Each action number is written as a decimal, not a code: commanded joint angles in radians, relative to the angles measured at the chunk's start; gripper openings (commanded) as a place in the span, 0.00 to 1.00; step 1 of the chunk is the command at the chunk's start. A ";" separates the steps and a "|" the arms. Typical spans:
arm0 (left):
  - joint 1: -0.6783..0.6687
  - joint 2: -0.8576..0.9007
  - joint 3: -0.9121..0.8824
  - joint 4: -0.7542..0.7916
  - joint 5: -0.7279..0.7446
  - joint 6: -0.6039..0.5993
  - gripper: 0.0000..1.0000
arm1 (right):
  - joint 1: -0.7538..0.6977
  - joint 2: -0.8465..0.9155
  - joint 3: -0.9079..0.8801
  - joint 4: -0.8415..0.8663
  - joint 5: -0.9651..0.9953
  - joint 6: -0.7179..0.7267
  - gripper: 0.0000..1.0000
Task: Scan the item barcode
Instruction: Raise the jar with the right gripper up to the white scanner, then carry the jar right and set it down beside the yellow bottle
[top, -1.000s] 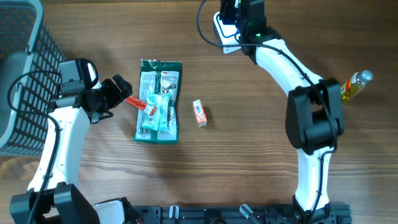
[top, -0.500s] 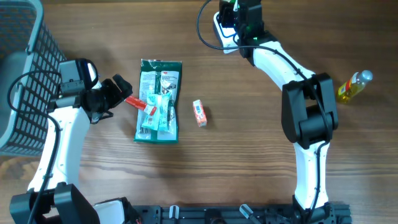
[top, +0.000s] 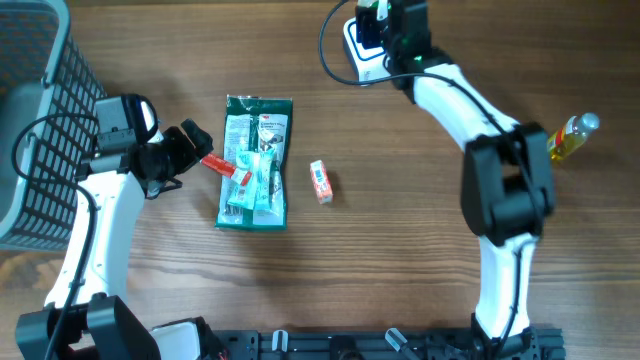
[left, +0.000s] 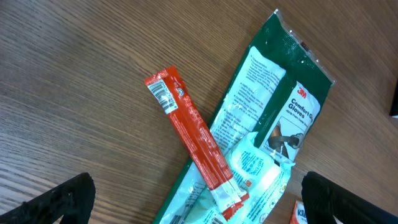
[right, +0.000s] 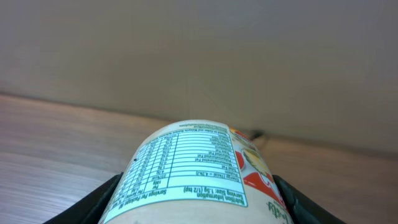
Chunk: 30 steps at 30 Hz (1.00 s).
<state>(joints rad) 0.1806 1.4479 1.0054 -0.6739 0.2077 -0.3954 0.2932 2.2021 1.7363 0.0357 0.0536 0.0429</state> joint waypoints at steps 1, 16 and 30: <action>0.001 -0.006 0.010 0.003 0.005 -0.006 1.00 | -0.003 -0.315 0.029 -0.075 0.013 -0.069 0.04; 0.001 -0.006 0.010 0.003 0.005 -0.006 1.00 | -0.149 -0.502 -0.172 -1.251 0.035 0.144 0.06; 0.001 -0.006 0.010 0.003 0.005 -0.006 1.00 | -0.296 -0.464 -0.669 -0.865 0.035 0.169 0.34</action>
<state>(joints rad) 0.1806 1.4479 1.0054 -0.6739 0.2077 -0.3954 0.0113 1.7428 1.0954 -0.8486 0.0761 0.1978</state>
